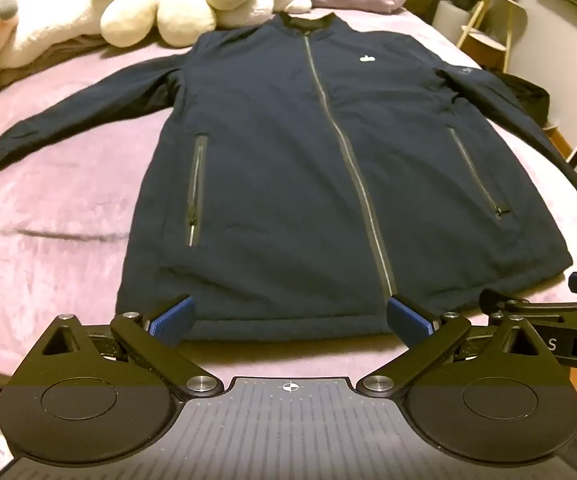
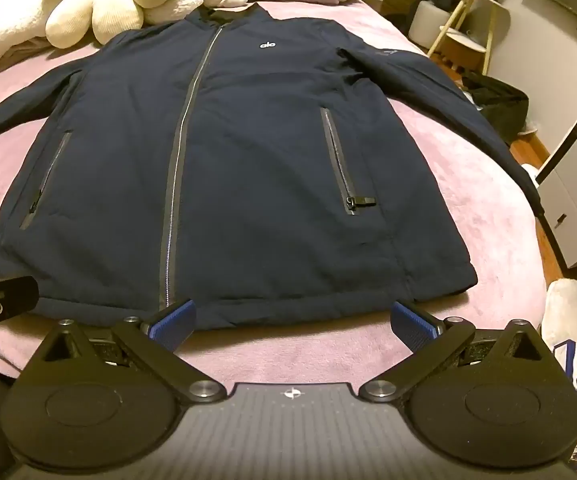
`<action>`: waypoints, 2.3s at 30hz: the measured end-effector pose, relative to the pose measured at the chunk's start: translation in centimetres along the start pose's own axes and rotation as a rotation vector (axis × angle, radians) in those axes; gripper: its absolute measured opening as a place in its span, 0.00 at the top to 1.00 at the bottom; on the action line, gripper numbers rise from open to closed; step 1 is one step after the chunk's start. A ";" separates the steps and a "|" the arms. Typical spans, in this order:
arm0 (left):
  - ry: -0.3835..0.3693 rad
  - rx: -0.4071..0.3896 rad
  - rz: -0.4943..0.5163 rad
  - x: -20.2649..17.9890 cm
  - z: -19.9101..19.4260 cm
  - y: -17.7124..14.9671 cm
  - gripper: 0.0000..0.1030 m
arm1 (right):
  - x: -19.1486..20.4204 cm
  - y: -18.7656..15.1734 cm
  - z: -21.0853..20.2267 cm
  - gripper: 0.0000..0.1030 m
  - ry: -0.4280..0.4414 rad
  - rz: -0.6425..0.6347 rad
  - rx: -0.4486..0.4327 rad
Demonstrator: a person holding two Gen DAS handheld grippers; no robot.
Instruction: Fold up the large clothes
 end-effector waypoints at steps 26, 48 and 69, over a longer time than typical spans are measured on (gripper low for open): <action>0.002 0.012 -0.008 0.1 0.3 -0.6 0.00 | -0.2 0.0 -0.1 0.00 -0.006 0.005 -0.012; 0.006 0.014 -0.014 0.2 0.4 -0.6 0.00 | -0.5 -0.1 -0.1 0.00 -0.001 0.020 -0.016; 0.011 0.012 -0.025 0.2 0.0 -0.7 0.00 | -0.7 0.0 -0.5 0.00 0.008 0.031 -0.028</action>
Point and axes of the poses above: each gripper's, at about its wrist camera, not at the fingertips, and z roughly the way its jaws point, x to its left, y to its top, the point moved 9 cm from there along z, roughly the way its jaws point, and after that the axes turned 4 degrees about -x, right-handed, at the moved point
